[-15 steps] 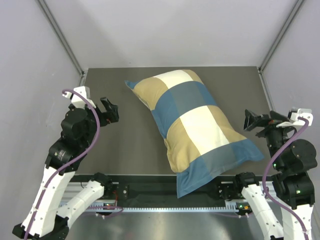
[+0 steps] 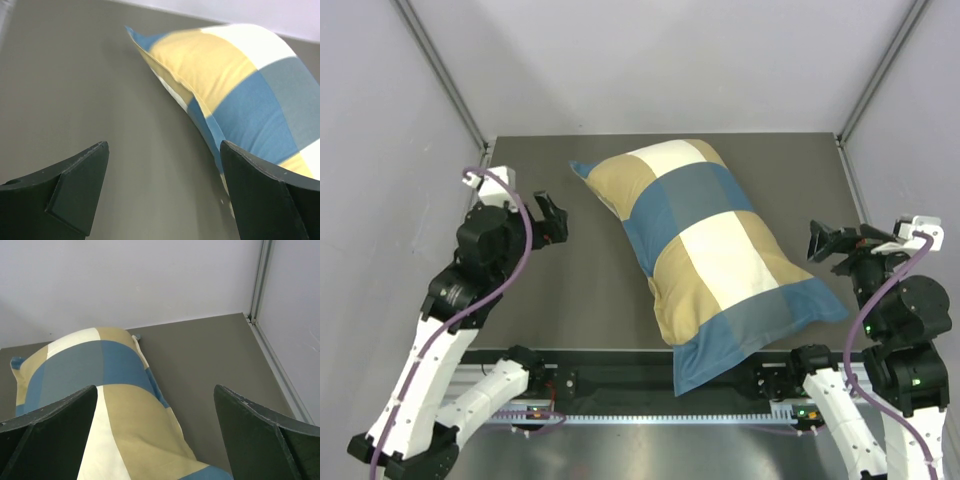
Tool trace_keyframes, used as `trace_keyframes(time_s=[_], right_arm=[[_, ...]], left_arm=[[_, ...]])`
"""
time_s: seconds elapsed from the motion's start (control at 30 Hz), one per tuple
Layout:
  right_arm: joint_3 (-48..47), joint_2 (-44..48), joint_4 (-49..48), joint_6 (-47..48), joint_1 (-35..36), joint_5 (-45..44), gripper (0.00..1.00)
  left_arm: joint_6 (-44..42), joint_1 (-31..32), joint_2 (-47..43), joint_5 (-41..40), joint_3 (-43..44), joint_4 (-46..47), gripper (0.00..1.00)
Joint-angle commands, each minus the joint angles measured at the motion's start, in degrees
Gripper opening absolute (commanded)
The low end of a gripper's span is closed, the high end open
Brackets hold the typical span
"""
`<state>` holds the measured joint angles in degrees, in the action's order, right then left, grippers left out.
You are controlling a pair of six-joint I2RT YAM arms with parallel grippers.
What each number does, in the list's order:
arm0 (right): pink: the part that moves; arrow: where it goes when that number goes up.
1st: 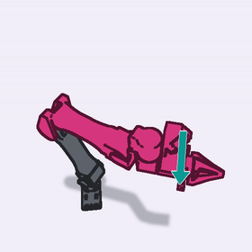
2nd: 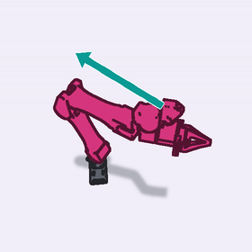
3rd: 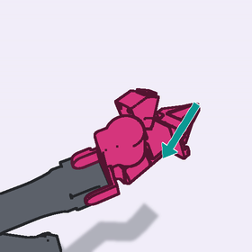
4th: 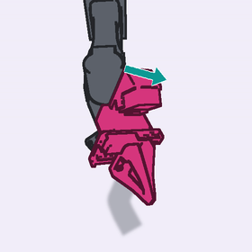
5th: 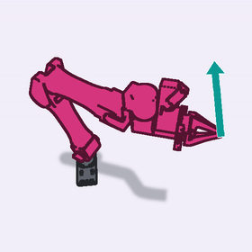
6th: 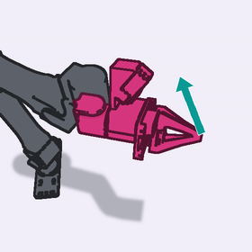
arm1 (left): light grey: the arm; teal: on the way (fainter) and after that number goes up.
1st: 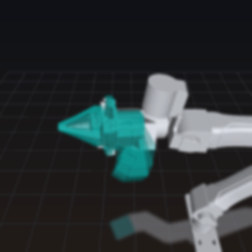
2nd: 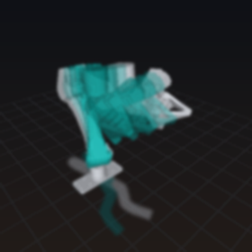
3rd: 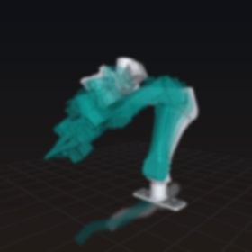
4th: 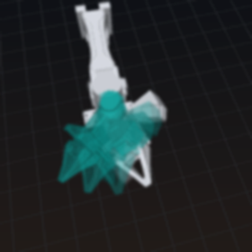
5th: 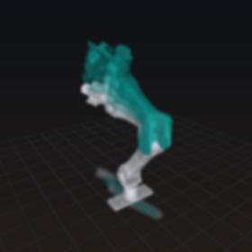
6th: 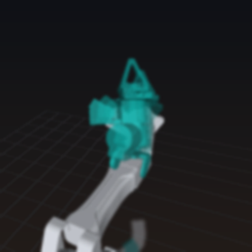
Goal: Remove the pillowcase from the pillow
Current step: Locate the opening of the pillowcase
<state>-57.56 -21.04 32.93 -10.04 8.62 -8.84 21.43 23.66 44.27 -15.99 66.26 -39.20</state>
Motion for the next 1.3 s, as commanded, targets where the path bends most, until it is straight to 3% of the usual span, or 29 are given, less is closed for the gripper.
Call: trace_keyframes(time_s=[0.0, 0.1, 0.2, 0.33, 0.43, 0.9, 1.13, 1.23, 1.27], right_arm=[[-1.5, -1.2, 0.5, 0.3, 0.6, -1.4, 1.00], [-1.1, -1.5, 1.0, -0.5, 0.6, -1.1, 1.00], [-0.5, -1.9, 2.3, -1.4, 0.6, -0.6, 1.00], [0.6, -3.4, 5.2, -4.1, 0.7, 1.6, 1.00], [2.8, -3.8, 6.5, -5.5, 0.6, 3.1, 1.00], [5.2, -1.2, 11.4, -7.6, 0.6, 8.6, 1.00], [6.1, -1.6, 14.2, -10.7, 0.6, 14.7, 1.00], [6.0, -1.7, 16.2, -12.0, 0.5, 19.0, 1.00], [5.8, -1.5, 16.7, -12.3, 0.6, 21.3, 1.00]], left_arm=[[3.9, 0.1, 3.9, 9.2, -2.4, 3.9, 0.96], [9.8, 0.3, 5.6, 19.9, -8.4, 11.1, 0.95], [15.0, 3.6, 8.0, 24.1, -14.3, 21.5, 0.95], [17.1, 11.9, 14.1, 24.1, -16.2, 29.5, 0.95], [18.2, 14.7, 18.1, 23.1, -16.8, 33.4, 0.96], [22.2, 15.1, 25.8, 12.1, -20.4, 36.5, 0.97], [23.7, 15.6, 30.4, 14.1, -22.1, 45.0, 0.98], [24.1, 15.8, 32.6, 15.6, -22.2, 47.5, 0.94], [24.0, 15.8, 33.7, 15.7, -22.1, 48.2, 0.83]])
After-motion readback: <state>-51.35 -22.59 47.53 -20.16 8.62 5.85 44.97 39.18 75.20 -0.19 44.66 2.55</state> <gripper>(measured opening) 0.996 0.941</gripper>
